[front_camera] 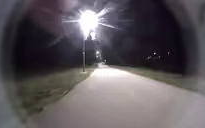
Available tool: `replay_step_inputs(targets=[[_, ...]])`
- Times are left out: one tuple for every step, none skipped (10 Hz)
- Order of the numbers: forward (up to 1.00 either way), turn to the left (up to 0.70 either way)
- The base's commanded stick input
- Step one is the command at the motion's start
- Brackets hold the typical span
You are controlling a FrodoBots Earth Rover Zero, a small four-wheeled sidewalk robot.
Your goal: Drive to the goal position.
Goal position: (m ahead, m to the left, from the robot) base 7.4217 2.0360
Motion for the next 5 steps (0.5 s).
replay_step_inputs(targets=[[0.7,0.0],[0.7,0.0],[0.7,0.0],[0.7,0.0],[0.7,0.0]])
